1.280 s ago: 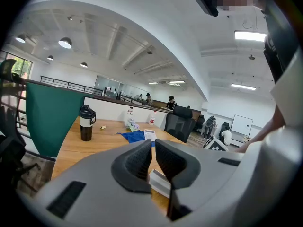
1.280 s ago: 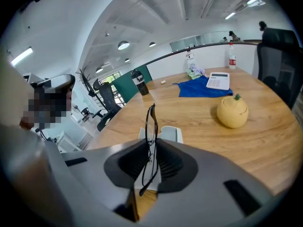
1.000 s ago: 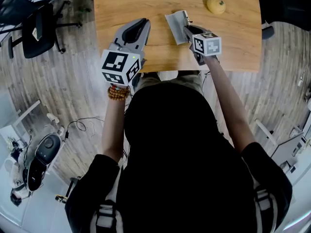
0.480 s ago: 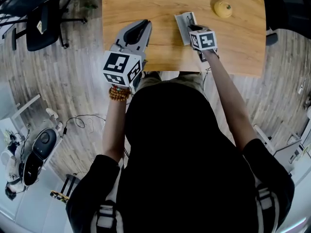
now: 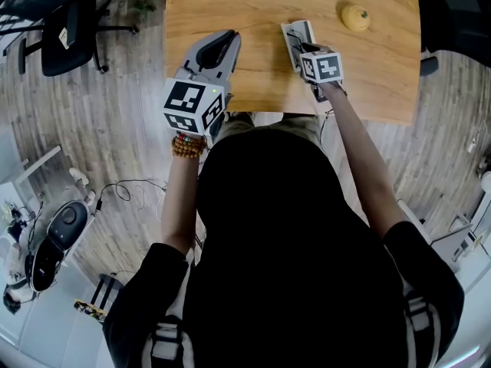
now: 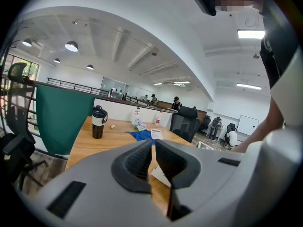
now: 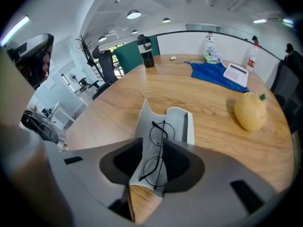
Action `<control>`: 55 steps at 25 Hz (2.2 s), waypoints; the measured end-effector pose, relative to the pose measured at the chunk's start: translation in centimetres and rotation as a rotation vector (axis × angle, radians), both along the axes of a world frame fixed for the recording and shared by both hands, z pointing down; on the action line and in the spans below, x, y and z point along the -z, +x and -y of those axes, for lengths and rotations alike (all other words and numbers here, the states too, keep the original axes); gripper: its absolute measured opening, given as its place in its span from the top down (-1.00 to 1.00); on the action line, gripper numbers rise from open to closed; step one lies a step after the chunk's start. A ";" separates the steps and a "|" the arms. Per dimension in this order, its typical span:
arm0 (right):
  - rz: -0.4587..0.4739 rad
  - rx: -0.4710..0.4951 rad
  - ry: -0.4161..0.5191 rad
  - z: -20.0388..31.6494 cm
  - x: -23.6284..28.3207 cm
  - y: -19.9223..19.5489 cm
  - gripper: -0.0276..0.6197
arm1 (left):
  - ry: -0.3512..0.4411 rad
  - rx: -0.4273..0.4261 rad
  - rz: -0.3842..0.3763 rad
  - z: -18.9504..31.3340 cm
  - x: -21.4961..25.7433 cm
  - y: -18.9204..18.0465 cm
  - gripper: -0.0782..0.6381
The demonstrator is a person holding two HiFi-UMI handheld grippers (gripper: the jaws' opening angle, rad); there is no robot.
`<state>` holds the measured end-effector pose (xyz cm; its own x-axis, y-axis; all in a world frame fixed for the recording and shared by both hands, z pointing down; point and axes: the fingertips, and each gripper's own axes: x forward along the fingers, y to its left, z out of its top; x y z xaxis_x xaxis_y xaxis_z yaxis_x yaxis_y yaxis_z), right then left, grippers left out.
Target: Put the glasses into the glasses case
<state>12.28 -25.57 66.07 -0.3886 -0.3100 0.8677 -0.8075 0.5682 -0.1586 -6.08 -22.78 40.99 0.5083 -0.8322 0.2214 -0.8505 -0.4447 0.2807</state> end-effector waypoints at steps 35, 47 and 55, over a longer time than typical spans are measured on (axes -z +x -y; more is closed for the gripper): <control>-0.082 0.167 0.173 1.1 -0.7 1.4 0.71 | 0.000 0.030 0.010 -0.3 -0.2 -1.1 0.67; -0.065 0.335 0.047 -3.7 -2.4 1.1 0.79 | -0.003 -0.003 0.004 -0.3 -0.2 0.0 0.67; -0.175 0.343 0.039 -2.8 -3.4 1.7 0.83 | 0.009 -0.007 -0.013 0.2 0.6 0.8 0.67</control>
<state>14.02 -22.72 69.42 -0.3223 -0.2218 0.9203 -0.5827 0.8126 -0.0082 -5.26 -22.97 40.36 0.5170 -0.8306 0.2070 -0.8436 -0.4534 0.2876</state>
